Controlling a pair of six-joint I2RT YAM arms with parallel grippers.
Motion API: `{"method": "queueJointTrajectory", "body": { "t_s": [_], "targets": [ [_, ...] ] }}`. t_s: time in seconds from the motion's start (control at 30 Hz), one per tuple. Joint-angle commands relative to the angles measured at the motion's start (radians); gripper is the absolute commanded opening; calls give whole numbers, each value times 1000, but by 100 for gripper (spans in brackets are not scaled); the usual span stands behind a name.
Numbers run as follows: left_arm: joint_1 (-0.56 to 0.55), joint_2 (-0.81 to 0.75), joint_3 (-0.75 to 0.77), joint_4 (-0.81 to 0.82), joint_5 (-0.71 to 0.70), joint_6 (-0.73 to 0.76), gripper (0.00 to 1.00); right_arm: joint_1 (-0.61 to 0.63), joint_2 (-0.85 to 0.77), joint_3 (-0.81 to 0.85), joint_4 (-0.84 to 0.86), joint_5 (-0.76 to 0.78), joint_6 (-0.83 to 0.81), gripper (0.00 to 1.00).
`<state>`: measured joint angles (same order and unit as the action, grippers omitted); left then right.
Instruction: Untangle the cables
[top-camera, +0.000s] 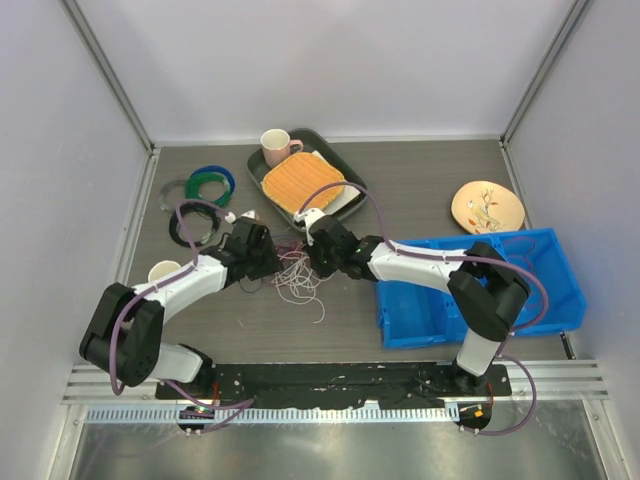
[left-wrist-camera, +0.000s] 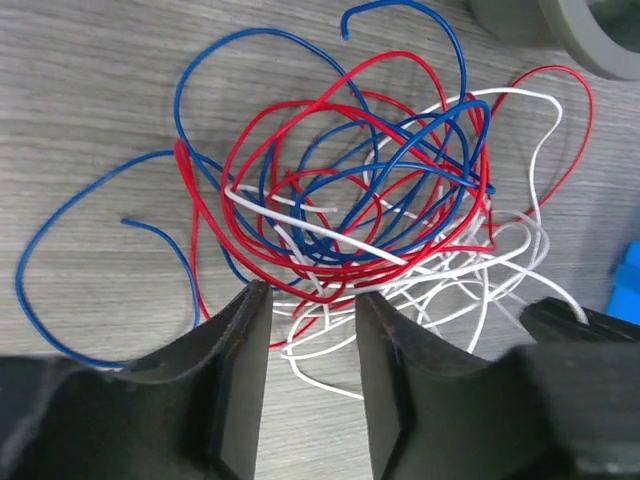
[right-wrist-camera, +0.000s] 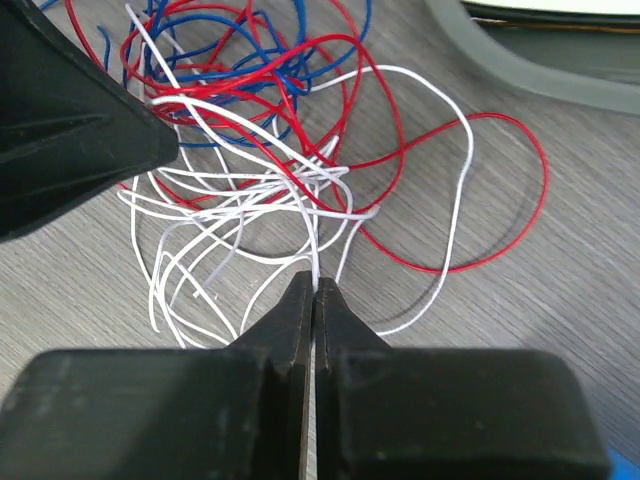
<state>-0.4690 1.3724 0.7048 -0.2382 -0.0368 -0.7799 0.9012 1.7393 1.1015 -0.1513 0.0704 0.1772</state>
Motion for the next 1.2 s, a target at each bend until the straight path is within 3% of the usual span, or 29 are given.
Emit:
{"method": "queueJointTrajectory", "body": {
  "t_s": [0.0,0.07,0.1,0.3,0.5,0.63,0.9,0.97,1.1,1.17],
  "targets": [
    [7,5,58,-13,-98,-8,33,1,-121,34,44,107,36,1],
    [13,-1,74,-74,-223,-48,18,1,-174,24,44,152,36,1],
    [26,-2,84,-101,-251,-56,0,-1,-234,23,42,205,36,1],
    [96,-67,50,-176,-396,-105,0,-71,-455,21,-4,408,62,1],
    [225,-90,9,-233,-408,-143,0,-281,-668,1,-13,488,134,1],
    [248,-87,10,-254,-396,-157,0,-298,-759,18,4,601,128,1],
    [283,-91,10,-291,-419,-176,0,-301,-851,46,7,974,62,1],
    [285,-107,5,-276,-394,-159,0,-305,-882,17,30,880,54,1],
    [286,-148,-10,-245,-347,-142,0,-305,-882,-13,79,496,-5,1],
    [285,-165,-13,-243,-338,-139,0,-303,-845,15,33,219,-27,1]
  ]
}}
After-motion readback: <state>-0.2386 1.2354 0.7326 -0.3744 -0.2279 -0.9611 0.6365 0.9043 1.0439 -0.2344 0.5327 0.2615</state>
